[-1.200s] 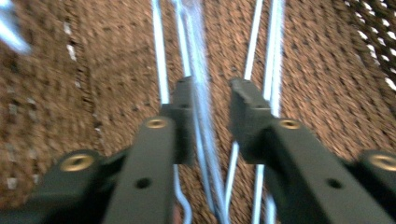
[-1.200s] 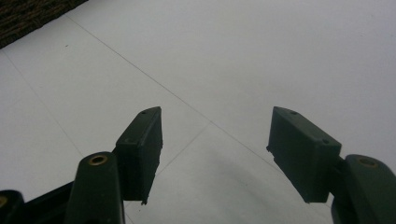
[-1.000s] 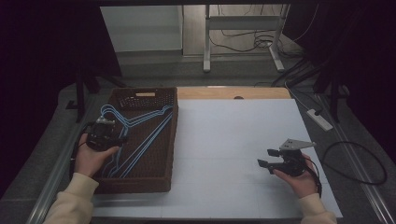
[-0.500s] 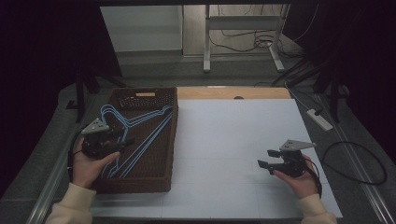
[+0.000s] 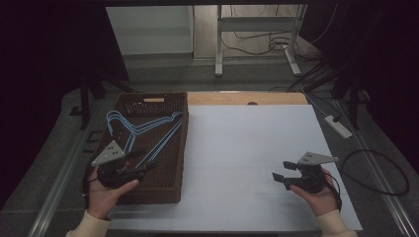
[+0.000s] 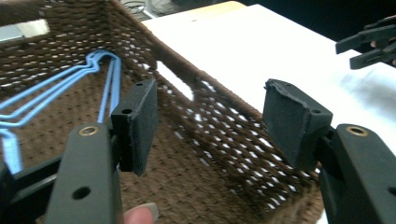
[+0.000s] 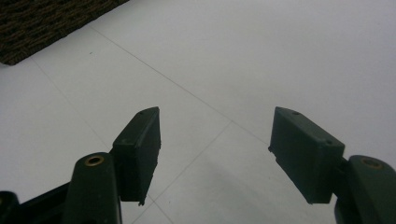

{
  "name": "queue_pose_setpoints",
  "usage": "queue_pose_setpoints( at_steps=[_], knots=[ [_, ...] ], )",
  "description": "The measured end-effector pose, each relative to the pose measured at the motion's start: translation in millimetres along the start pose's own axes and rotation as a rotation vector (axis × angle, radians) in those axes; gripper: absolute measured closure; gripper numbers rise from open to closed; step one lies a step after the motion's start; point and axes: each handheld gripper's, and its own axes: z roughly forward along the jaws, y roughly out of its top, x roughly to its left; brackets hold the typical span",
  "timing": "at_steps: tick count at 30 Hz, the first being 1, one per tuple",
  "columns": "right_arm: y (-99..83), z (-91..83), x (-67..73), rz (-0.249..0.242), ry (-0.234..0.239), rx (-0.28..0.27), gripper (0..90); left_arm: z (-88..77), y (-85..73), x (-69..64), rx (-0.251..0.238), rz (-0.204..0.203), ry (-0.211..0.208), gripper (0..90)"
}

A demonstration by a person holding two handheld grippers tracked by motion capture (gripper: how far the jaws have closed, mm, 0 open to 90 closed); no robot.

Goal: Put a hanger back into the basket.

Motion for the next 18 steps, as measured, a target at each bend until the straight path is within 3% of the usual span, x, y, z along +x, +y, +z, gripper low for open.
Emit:
queue_pose_setpoints(
  at_steps=[4, 9, 18],
  knots=[
    [-3.9, -4.6, 1.7, 0.011, -0.008, -0.007, 33.9, 5.1, -4.4, -6.2, -0.012, -0.004, -0.018, 36.9],
    [-12.7, -13.3, 6.7, 0.02, -0.011, -0.023, 33.8, 13.7, -15.3, -15.7, 0.017, 0.005, -0.032, 36.5],
    [-17.8, -17.9, 4.0, 0.035, -0.018, -0.049, 33.8, 12.5, -24.0, -16.9, 0.006, 0.022, -0.022, 35.7]
  ],
)
